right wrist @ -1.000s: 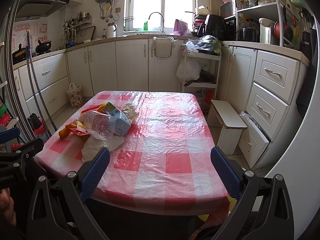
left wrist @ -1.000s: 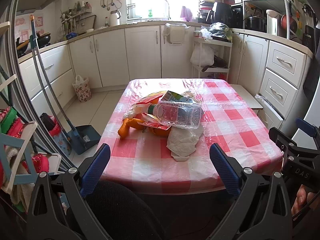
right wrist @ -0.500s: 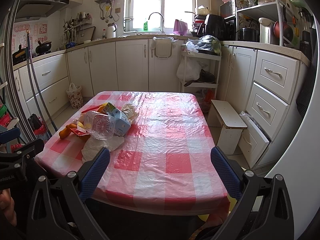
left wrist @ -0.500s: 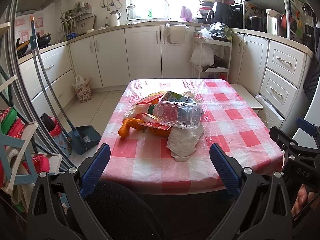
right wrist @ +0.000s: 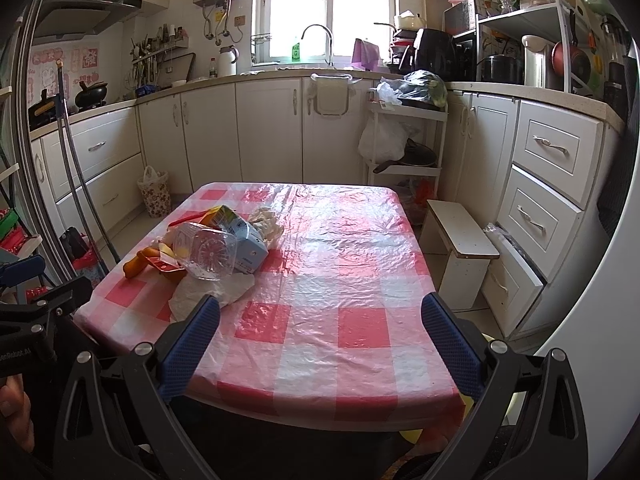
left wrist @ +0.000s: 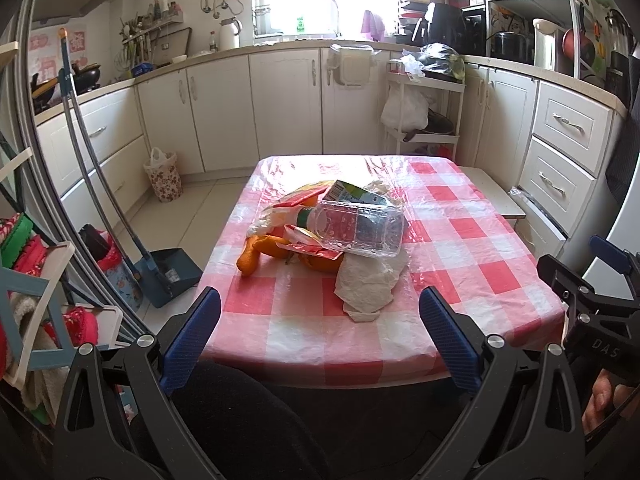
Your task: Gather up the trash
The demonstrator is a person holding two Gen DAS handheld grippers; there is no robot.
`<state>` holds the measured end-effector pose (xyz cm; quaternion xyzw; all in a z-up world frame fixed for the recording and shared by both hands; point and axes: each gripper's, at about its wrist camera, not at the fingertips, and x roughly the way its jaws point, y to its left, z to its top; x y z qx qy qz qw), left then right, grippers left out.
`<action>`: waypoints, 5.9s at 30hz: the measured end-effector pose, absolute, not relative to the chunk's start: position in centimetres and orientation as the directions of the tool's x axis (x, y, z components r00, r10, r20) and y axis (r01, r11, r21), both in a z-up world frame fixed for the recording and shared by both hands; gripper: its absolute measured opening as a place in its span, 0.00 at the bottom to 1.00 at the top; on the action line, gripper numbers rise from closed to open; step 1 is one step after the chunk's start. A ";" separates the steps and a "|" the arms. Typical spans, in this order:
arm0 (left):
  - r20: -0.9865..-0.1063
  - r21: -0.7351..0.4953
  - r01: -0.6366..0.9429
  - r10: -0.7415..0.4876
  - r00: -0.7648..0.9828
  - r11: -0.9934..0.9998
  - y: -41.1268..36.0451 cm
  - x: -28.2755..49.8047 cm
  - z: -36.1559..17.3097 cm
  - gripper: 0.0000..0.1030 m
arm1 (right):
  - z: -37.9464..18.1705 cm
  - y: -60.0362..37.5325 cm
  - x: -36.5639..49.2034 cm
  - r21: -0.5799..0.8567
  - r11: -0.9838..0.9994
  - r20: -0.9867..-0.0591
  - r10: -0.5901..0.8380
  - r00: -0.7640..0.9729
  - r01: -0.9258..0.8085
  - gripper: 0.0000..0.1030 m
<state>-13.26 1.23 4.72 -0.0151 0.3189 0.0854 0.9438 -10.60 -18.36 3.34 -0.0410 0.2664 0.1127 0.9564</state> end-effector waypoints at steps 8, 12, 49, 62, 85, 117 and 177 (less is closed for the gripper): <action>-0.632 -0.019 -0.149 0.103 0.768 0.989 3.3 -11.9 5.4 0.93 | 3.7 -17.0 -8.8 -0.015 0.944 -0.561 0.264 0.785 -0.329 0.94; -0.649 -0.053 -0.180 0.103 0.754 0.982 6.1 -10.2 5.6 0.93 | 3.0 -15.7 -6.7 0.007 0.917 -0.610 0.320 0.725 -0.398 0.94; -0.800 -0.312 -0.241 -0.117 0.588 0.919 11.6 0.4 -0.5 0.93 | -0.6 -9.3 2.9 0.214 0.750 -0.673 0.578 0.462 -0.626 0.57; -0.835 -0.372 -0.271 -0.193 0.515 0.888 8.7 4.4 -3.1 0.70 | 2.6 -17.4 1.7 0.227 0.790 -0.528 0.592 0.609 -0.570 0.55; -0.814 -0.160 -0.061 -0.097 0.573 0.985 1.3 5.3 -0.6 0.66 | 3.0 -25.0 0.9 0.311 0.844 -0.473 0.537 0.699 -0.438 0.55; -0.838 0.296 0.579 -0.084 0.540 0.760 -9.9 6.1 -3.4 0.01 | 1.1 -41.5 -0.9 0.351 0.936 -0.538 0.187 0.822 0.016 0.55; -0.742 -0.339 0.459 -0.533 0.406 0.821 -25.1 7.7 -2.7 0.53 | 2.8 -43.1 -9.8 0.389 0.907 -0.427 0.024 0.904 0.160 0.83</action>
